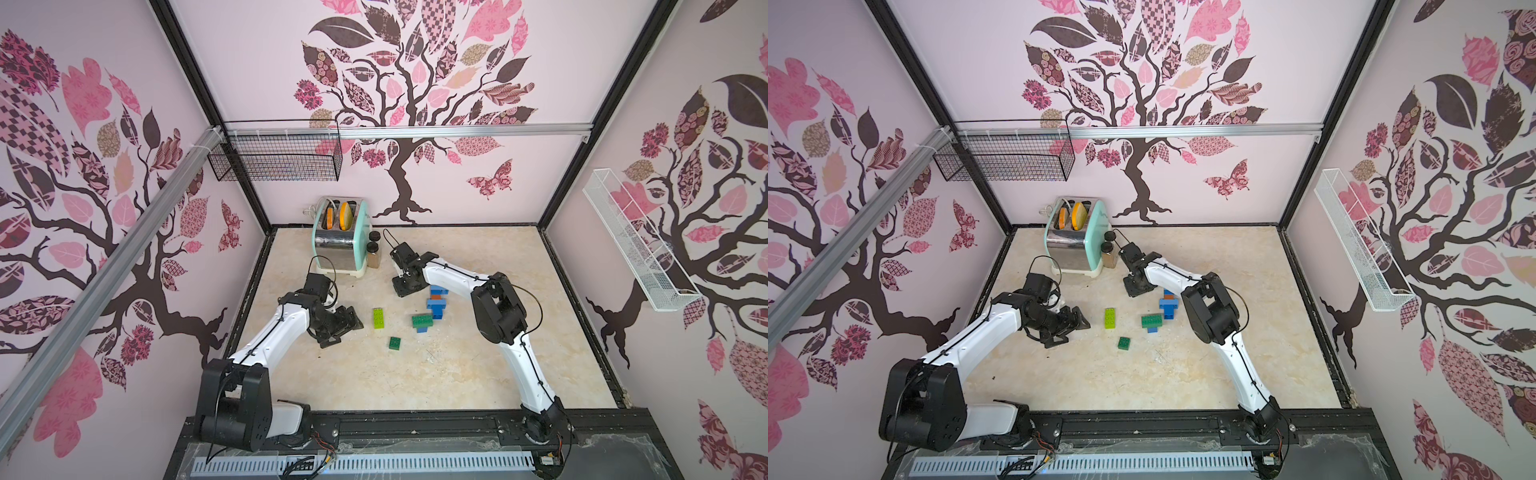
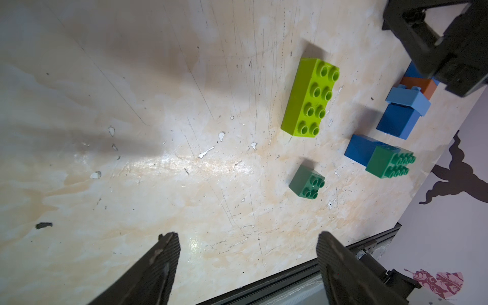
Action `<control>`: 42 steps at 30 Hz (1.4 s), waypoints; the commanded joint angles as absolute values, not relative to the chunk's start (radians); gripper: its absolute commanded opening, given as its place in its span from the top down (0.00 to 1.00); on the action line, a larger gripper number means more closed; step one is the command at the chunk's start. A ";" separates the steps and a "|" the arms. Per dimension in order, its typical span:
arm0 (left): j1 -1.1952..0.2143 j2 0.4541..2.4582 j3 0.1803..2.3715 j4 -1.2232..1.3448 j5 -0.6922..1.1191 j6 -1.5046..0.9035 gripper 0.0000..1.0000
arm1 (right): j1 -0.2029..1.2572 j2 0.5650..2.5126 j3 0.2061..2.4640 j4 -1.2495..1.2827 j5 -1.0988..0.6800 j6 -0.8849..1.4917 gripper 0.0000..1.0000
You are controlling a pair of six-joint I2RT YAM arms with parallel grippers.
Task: Assemble the letter f with lego
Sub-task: Pick up the lego brick from the center of the board, then assemble the lego brick with the lego brick.
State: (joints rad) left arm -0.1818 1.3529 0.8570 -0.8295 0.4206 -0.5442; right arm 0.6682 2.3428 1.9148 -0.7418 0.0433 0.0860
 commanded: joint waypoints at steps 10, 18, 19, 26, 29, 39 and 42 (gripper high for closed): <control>-0.183 1.369 0.828 -0.737 0.484 -0.507 0.15 | 0.689 2.233 2.019 -0.981 0.050 0.129 0.67; -0.249 1.318 0.790 -0.560 0.666 -0.524 0.15 | 0.688 2.079 1.898 -1.076 0.037 0.219 0.69; -0.259 1.310 0.787 -0.542 0.678 -0.525 0.15 | 0.688 2.052 1.871 -1.077 0.031 0.232 0.69; -0.281 1.183 0.723 -0.450 0.739 -0.545 0.14 | 0.707 1.932 1.730 -1.068 0.011 0.295 0.70; -0.283 1.122 0.708 -0.452 0.731 -0.551 0.14 | 0.722 1.903 1.679 -1.055 0.006 0.324 0.70; -0.295 1.134 0.711 -0.519 0.651 -0.535 0.14 | 0.776 1.863 1.576 -1.023 0.017 0.395 0.73; -0.298 1.132 0.711 -0.526 0.637 -0.534 0.14 | 0.778 1.855 1.558 -1.021 0.033 0.408 0.73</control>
